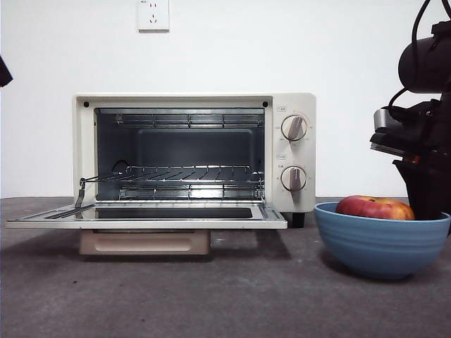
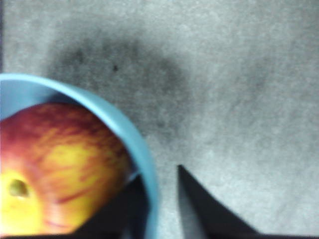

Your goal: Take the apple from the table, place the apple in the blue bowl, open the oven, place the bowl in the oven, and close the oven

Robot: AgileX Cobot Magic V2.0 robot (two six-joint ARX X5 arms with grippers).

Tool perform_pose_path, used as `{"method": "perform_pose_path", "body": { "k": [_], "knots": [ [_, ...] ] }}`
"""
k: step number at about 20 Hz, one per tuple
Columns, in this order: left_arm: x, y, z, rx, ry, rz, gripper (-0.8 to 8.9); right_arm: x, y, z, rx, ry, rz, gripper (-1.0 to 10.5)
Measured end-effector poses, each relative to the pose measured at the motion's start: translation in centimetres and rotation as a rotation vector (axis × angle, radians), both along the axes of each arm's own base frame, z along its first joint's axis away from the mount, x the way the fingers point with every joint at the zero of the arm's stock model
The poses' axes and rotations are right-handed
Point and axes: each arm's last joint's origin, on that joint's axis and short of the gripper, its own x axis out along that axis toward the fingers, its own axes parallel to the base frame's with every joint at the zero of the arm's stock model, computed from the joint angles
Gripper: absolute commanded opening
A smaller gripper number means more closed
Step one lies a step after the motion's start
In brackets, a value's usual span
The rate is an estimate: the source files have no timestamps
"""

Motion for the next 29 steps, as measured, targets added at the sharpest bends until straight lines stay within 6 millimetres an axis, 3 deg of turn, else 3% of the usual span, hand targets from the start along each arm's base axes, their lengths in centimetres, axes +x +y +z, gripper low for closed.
{"method": "perform_pose_path", "body": {
  "k": [7,12,17,19,24,29],
  "knots": [
    [0.1,0.0,-0.8,-0.007,-0.019,0.011,0.07,-0.6,0.9,0.9,0.083,-0.009,0.033,0.0],
    [0.4,-0.1,-3.7,0.001,0.02,0.014,0.07,-1.2,5.3,7.0,0.171,-0.167,0.141,0.0],
    [0.5,-0.1,-3.8,-0.005,0.006,0.017,0.07,0.6,10.2,11.6,0.239,-0.315,0.171,0.0],
    [0.5,-0.1,-3.8,-0.004,0.007,0.017,0.07,2.3,11.4,11.9,0.25,-0.312,0.146,0.0],
    [0.5,-0.1,-3.8,-0.005,0.005,0.018,0.07,6.3,13.8,10.4,0.259,-0.249,0.067,0.0],
    [0.5,-0.1,-3.8,-0.005,0.004,0.017,0.07,8.1,15.0,9.0,0.256,-0.203,-0.03,0.0]
  ]
}}
